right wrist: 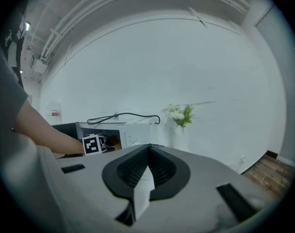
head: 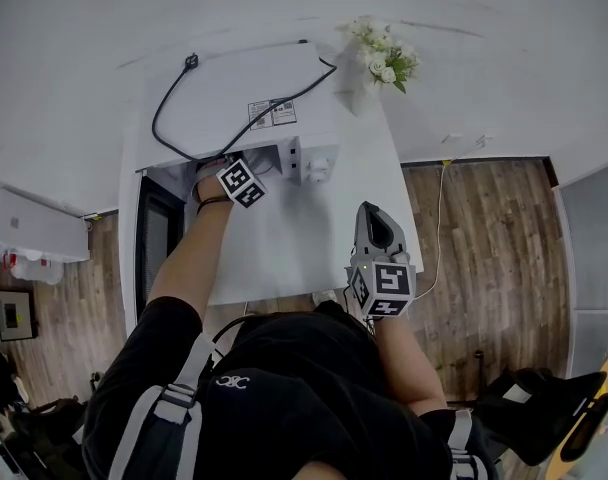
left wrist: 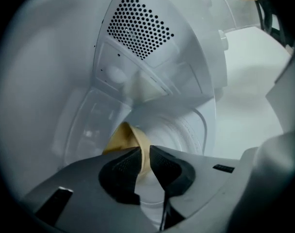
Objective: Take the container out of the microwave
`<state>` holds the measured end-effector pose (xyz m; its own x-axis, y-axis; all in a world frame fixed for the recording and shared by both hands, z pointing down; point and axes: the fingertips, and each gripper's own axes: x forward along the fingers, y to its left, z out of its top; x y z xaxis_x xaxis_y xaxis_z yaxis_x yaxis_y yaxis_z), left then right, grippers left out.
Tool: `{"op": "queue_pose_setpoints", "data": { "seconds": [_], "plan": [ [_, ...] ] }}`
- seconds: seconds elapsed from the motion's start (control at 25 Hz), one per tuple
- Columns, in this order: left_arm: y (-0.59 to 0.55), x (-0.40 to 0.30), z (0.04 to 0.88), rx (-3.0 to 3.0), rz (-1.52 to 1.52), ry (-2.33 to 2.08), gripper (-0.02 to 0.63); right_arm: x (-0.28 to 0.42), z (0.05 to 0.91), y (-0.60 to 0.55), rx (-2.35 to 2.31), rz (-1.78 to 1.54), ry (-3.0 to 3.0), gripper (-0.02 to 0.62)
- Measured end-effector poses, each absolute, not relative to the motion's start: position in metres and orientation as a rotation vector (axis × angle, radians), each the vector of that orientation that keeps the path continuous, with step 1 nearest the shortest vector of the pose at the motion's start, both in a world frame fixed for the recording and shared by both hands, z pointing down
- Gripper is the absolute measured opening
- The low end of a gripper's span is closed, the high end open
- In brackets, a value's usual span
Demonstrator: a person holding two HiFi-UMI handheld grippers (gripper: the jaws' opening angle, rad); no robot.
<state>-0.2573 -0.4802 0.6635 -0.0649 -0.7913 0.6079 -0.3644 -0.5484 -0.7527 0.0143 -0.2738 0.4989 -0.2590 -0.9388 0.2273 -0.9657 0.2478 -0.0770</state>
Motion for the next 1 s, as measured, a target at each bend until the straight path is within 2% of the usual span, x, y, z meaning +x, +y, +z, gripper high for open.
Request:
{"op": "queue_pose_setpoints", "data": {
  "seconds": [1.0],
  "plan": [
    [-0.378,-0.249,0.625,-1.987,-1.640,1.180,0.051,-0.048,0.502,-0.282,1.639,0.330,-2.539,0.000]
  ]
}}
